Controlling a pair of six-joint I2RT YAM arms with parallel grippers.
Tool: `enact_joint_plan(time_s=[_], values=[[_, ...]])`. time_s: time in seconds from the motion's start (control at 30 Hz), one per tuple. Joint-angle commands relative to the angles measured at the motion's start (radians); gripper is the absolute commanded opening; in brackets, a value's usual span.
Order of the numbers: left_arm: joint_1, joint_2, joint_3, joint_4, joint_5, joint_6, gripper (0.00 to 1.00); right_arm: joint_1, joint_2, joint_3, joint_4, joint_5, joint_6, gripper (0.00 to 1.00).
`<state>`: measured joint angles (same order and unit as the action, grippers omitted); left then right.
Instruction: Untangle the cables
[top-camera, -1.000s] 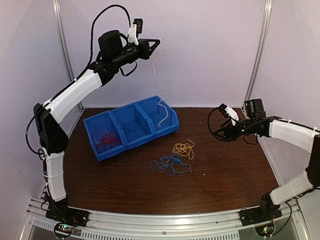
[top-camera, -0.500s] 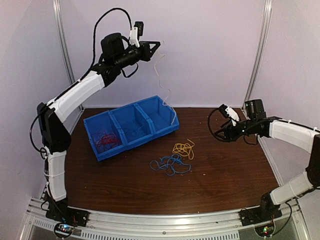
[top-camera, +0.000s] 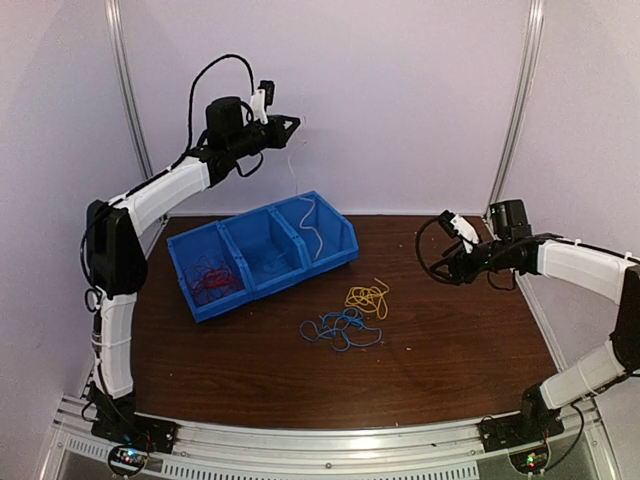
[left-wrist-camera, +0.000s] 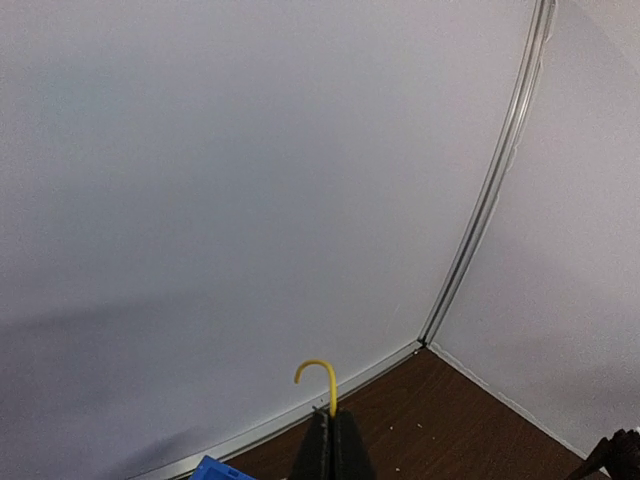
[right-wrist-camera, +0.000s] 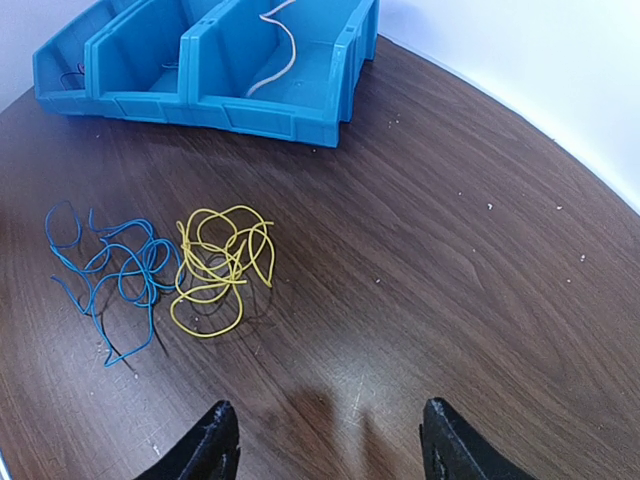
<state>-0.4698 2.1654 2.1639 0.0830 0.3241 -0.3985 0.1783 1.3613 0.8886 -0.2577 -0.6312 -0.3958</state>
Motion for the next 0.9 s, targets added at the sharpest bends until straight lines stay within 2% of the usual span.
enact_joint_plan(time_s=[0.0, 0.5, 0.8, 0.87], values=[[0.020, 0.019, -0.048, 0.042, 0.043, -0.022, 0.00, -0.008, 0.010, -0.014, 0.006, -0.008, -0.011, 0.63], [0.020, -0.006, -0.316, -0.005, 0.032, -0.011, 0.00, -0.008, 0.038, -0.010, -0.007, -0.018, -0.032, 0.63], [0.020, 0.050, -0.308, -0.052, -0.002, -0.040, 0.00, -0.009, 0.042, -0.007, -0.014, -0.017, -0.037, 0.64], [0.020, 0.059, -0.297, -0.060, 0.000, -0.040, 0.04, -0.009, 0.041, -0.008, -0.016, -0.015, -0.038, 0.63]])
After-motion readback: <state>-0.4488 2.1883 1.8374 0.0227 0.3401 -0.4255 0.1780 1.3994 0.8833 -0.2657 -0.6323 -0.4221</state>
